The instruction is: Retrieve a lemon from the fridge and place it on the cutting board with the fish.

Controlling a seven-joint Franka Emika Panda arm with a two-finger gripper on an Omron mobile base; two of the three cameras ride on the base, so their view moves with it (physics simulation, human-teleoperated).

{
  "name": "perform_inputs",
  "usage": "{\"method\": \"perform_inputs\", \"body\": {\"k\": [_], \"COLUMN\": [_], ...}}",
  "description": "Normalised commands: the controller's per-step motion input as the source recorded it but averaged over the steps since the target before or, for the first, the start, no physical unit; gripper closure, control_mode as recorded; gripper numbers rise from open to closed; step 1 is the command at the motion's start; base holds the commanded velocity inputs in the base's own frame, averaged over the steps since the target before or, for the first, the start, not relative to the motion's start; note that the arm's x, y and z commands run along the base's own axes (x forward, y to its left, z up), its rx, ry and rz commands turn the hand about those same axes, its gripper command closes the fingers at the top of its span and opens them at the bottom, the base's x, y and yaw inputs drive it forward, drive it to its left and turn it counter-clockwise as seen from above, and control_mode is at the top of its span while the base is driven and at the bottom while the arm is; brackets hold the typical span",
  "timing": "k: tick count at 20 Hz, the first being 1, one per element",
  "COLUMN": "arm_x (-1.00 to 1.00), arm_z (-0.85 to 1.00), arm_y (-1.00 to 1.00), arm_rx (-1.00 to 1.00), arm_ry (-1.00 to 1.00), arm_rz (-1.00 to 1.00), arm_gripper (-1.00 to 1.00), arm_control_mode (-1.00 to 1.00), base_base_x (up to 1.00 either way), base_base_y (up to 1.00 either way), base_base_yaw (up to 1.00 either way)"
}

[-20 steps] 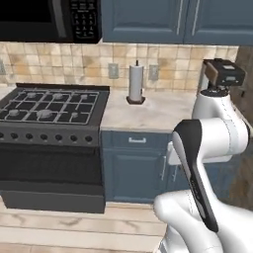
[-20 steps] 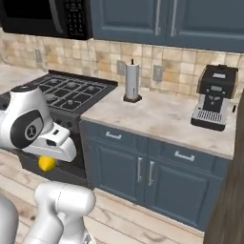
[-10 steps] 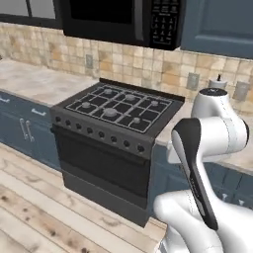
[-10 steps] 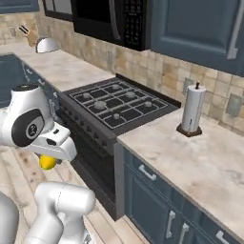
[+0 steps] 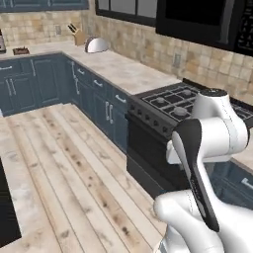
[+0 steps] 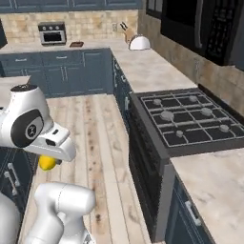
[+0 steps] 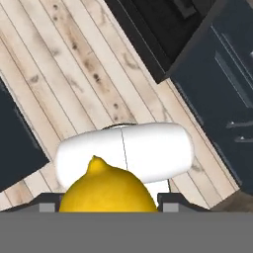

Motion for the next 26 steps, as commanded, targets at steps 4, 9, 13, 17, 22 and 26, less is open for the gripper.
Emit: {"method": "perform_inputs", "body": {"k": [4,9,13,17,22,26], "arm_x": [0.0,0.0,0.0,0.0,0.0,0.0], "arm_z": [0.0,0.0,0.0,0.0,0.0,0.0], "arm_y": [0.0,0.0,0.0,0.0,0.0,0.0], "arm_rx": [0.0,0.0,0.0,0.0,0.0,0.0], "arm_ry": [0.0,0.0,0.0,0.0,0.0,0.0], "arm_rz": [0.0,0.0,0.0,0.0,0.0,0.0], "arm_gripper": [1.0,1.0,1.0,1.0,1.0,1.0], "arm_control_mode": [1.0,1.0,1.0,1.0,1.0,1.0], "base_base_x": [0.88,0.99,1.0,1.0,1.0,1.0], "base_base_y": [-0.06,-0.14,0.0,0.03,0.05,0.29], "base_base_yaw": [0.64,0.51,0.26,0.0,-0.03,-0.1]}}
